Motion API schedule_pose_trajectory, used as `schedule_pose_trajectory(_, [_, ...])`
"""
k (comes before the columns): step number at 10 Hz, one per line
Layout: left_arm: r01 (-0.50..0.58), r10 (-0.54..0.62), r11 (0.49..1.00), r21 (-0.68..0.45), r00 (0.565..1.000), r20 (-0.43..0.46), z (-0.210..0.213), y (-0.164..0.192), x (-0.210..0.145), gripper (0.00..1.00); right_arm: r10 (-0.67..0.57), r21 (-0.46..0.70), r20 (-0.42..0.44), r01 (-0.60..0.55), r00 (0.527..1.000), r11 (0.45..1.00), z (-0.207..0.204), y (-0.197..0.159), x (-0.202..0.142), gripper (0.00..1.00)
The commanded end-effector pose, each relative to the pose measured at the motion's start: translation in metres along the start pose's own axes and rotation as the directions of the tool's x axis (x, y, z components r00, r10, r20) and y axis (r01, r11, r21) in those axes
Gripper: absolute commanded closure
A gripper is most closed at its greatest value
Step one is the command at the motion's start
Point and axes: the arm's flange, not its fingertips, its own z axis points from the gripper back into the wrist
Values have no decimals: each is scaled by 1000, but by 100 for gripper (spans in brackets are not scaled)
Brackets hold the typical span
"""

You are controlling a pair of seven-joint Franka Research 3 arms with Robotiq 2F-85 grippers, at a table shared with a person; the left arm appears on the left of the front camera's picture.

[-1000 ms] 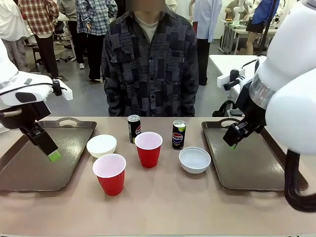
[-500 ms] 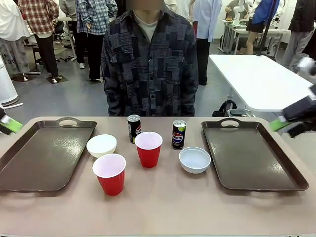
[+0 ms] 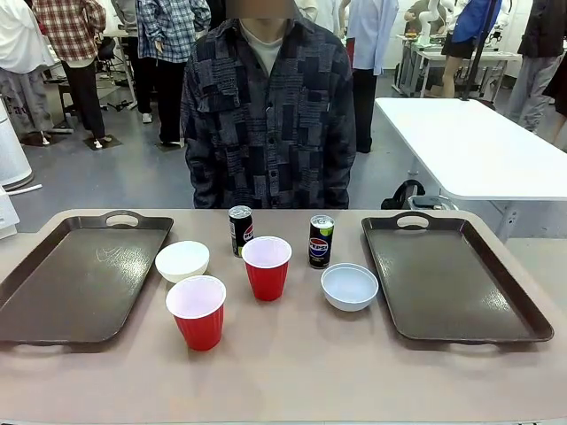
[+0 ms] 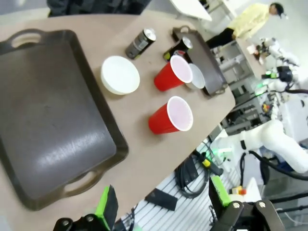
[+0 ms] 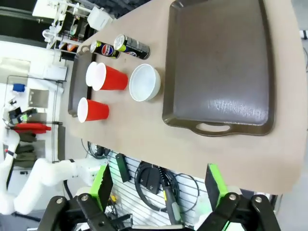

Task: Prepare tableware on both trays.
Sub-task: Pick up a Picnic Bowl from the table and place it on a Handle tray.

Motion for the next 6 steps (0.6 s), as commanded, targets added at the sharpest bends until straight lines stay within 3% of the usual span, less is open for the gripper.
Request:
schedule_pose_trajectory(1, [3,-2,999,-32,999,38,8,9,-7,0,-2,29,-8,2,1000,1000,-2,-6,3,0])
schedule_pose_trajectory(4, [-33,35,999,-25,997,66,19,21,-14,0,-24,32,-3,24,1000,999,0,-13,2,0])
schedule_pose_trajectory(5, [-31,29,999,29,998,53,14,16,-16,0,23,5,-2,-23,1000,1000,-2,-7,1,0])
schedule_pose_trajectory(6, [-51,51,999,-1,997,50,16,17,-15,0,-39,7,-4,39,999,999,-1,-14,0,0])
